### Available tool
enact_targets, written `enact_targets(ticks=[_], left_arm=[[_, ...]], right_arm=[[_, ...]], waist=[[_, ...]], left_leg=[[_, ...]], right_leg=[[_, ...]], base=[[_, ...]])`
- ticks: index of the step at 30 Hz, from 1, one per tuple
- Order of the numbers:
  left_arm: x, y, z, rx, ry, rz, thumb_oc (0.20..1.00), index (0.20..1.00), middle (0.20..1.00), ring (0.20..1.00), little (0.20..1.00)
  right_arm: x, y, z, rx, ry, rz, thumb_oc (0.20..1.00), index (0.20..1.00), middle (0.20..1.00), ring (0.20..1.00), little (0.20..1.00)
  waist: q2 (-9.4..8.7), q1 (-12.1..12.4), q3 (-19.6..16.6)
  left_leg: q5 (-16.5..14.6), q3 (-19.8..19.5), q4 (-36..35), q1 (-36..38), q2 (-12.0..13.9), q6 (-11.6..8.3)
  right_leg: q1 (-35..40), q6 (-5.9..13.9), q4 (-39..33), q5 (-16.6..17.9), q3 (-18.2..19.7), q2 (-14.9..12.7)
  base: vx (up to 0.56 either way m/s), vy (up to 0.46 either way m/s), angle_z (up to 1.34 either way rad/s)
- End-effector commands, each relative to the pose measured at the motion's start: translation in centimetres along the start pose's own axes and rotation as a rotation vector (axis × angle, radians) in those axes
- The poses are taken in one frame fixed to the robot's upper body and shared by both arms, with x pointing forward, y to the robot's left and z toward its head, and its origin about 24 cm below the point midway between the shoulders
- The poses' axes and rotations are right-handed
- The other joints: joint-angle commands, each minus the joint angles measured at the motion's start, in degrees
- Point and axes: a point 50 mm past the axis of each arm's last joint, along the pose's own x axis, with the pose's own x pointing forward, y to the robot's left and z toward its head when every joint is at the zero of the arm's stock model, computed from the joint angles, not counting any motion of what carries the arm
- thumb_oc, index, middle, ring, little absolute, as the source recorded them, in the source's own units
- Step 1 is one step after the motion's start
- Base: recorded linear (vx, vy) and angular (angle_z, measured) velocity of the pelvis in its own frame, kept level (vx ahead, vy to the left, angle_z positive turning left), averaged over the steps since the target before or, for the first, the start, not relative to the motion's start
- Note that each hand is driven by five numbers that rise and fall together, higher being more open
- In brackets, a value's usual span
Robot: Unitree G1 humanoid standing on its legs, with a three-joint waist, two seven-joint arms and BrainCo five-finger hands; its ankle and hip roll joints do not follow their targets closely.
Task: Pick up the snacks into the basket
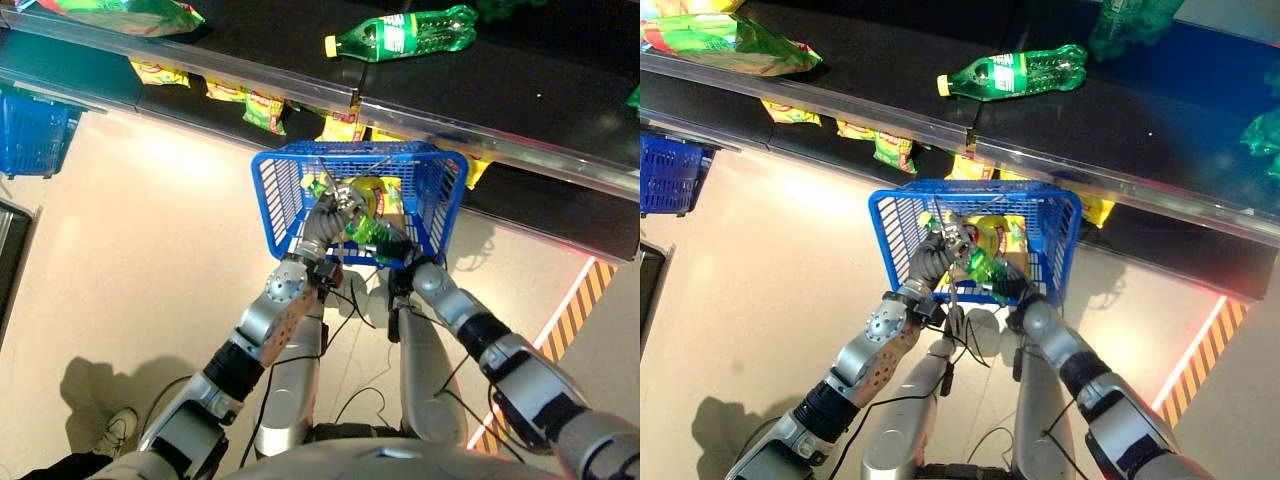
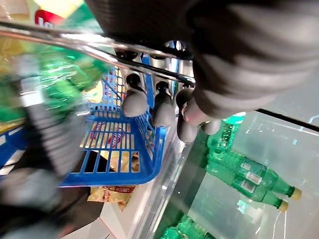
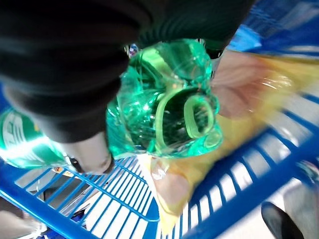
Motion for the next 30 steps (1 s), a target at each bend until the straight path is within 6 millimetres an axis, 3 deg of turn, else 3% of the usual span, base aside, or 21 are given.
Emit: enact_targets(ticks=[1, 4, 7, 10, 15, 16, 17, 22, 25, 28, 29, 30], left_arm=[[0.5, -3.2, 6.1, -0.080, -0.307, -0.167, 0.200, 0.200, 0.200, 0.200, 0.200], [0.4, -4.1, 6.4, -0.076, -0.298, -0.230, 0.200, 0.200, 0.200, 0.200, 0.200], [0.3, -4.9, 6.6, -0.085, -0.298, -0.274, 0.200, 0.200, 0.200, 0.200, 0.200], [0.3, -5.3, 6.8, -0.088, -0.299, -0.299, 0.200, 0.200, 0.200, 0.200, 0.200], [0.4, -5.1, 7.1, -0.085, -0.312, -0.298, 0.200, 0.200, 0.200, 0.200, 0.200], [0.5, -5.1, 7.2, -0.086, -0.315, -0.293, 0.200, 0.200, 0.200, 0.200, 0.200], [0.6, -5.0, 7.3, -0.084, -0.320, -0.290, 0.200, 0.200, 0.200, 0.200, 0.200], [0.8, -4.2, 7.8, -0.093, -0.344, -0.238, 0.200, 0.200, 0.200, 0.200, 0.200], [0.6, -2.7, 7.7, -0.083, -0.349, -0.162, 0.200, 0.200, 0.200, 0.200, 0.200], [0.1, 0.2, 7.2, -0.025, -0.349, -0.018, 0.200, 0.200, 0.200, 0.200, 0.200], [-0.9, 2.9, 6.6, 0.027, -0.338, 0.116, 0.200, 0.200, 0.200, 0.200, 0.200], [-0.9, 2.9, 6.6, 0.027, -0.337, 0.116, 0.200, 0.200, 0.200, 0.200, 0.200]], right_arm=[[1.9, -2.9, 8.5, 0.192, -0.267, -0.146, 0.200, 0.200, 0.200, 0.200, 0.200], [3.1, -6.6, 10.5, 0.216, -0.246, -0.243, 0.200, 0.200, 0.200, 0.200, 0.200], [3.5, -8.7, 11.4, 0.202, -0.241, -0.298, 0.200, 0.200, 0.200, 0.200, 0.200], [3.6, -9.6, 11.5, 0.195, -0.222, -0.322, 0.200, 0.200, 0.200, 0.200, 0.200], [3.9, -10.7, 9.8, 0.125, -0.120, -0.338, 0.200, 0.200, 0.200, 0.200, 0.200], [3.9, -10.7, 9.3, 0.120, -0.094, -0.335, 0.529, 0.529, 0.529, 0.529, 0.529], [3.9, -10.5, 8.7, 0.114, -0.073, -0.328, 1.000, 1.000, 1.000, 1.000, 1.000], [3.9, -9.3, 7.1, 0.056, -0.014, -0.280, 1.000, 1.000, 1.000, 1.000, 1.000], [3.6, -7.8, 5.4, 0.018, 0.008, -0.242, 1.000, 1.000, 1.000, 1.000, 1.000], [2.8, -5.9, 3.8, -0.015, -0.005, -0.195, 1.000, 1.000, 1.000, 1.000, 1.000], [1.5, -4.2, 2.6, -0.009, -0.042, -0.156, 1.000, 1.000, 1.000, 1.000, 1.000], [1.5, -4.2, 2.5, -0.009, -0.041, -0.156, 1.000, 1.000, 1.000, 1.000, 1.000]], waist=[[0.08, 0.96, -0.29], [0.32, 2.27, -0.29], [0.59, 2.88, -0.29], [0.79, 3.18, -0.29], [0.96, 3.88, -0.29], [0.92, 3.82, -0.29], [0.91, 3.88, -0.29], [0.42, 3.74, -0.29], [-0.38, 3.34, -0.29], [-1.44, 2.78, -0.29], [-2.39, 2.46, -0.80], [-2.40, 2.45, -0.98]], left_leg=[[-2.13, 3.40, 1.17, -0.36, -4.73, 3.21], [-2.14, 3.11, 1.78, -1.80, -4.93, 3.19], [-2.26, 2.70, 2.66, -3.49, -5.41, 3.28], [-2.40, 2.51, 3.45, -4.50, -5.67, 3.34], [-2.97, 2.04, 5.86, -6.82, -6.56, 3.59], [-3.04, 1.92, 5.95, -6.79, -6.70, 3.61], [-3.10, 1.99, 5.99, -6.70, -6.73, 3.63], [-3.40, 1.92, 5.79, -5.21, -6.85, 3.75], [-3.52, 2.21, 5.44, -3.54, -6.53, 3.74], [-3.94, 2.35, 4.82, -0.61, -6.03, 3.49], [-4.19, 2.44, 4.24, 1.40, -5.50, 3.42], [-3.92, 2.42, 4.01, 1.29, -5.51, 3.42]], right_leg=[[1.39, 4.51, -4.70, 0.80, 1.37, -0.04], [0.25, 4.53, -4.26, 0.80, 0.91, -0.21], [-1.07, 4.53, -3.39, 0.52, 0.19, -0.53], [-1.96, 4.50, -2.61, 0.27, -0.15, -0.76], [-3.67, 4.40, -0.50, -0.39, -0.64, -1.43], [-3.55, 4.41, -0.54, -0.35, -0.74, -1.54], [-3.39, 4.45, -0.59, -0.42, -0.78, -1.55], [-1.86, 4.55, -1.16, -0.23, -0.26, -1.66], [-0.15, 4.62, -1.74, -0.10, 0.02, -1.65], [2.72, 4.58, -2.57, -0.51, 0.43, -1.29], [4.94, 4.53, -3.42, -0.63, 0.57, -1.14], [4.86, 4.55, -3.66, -0.38, 0.56, -1.17]], base=[[-0.02, -0.013, 0.05], [0.00, -0.023, 0.08], [0.00, -0.013, 0.10], [0.00, 0.005, 0.15], [0.00, 0.006, 0.16], [0.01, 0.012, 0.16], [0.00, 0.016, 0.12], [0.01, 0.020, 0.06], [0.00, 0.000, 0.00], [0.04, -0.010, -0.07], [0.06, -0.025, -0.16], [0.08, -0.042, -0.20]])
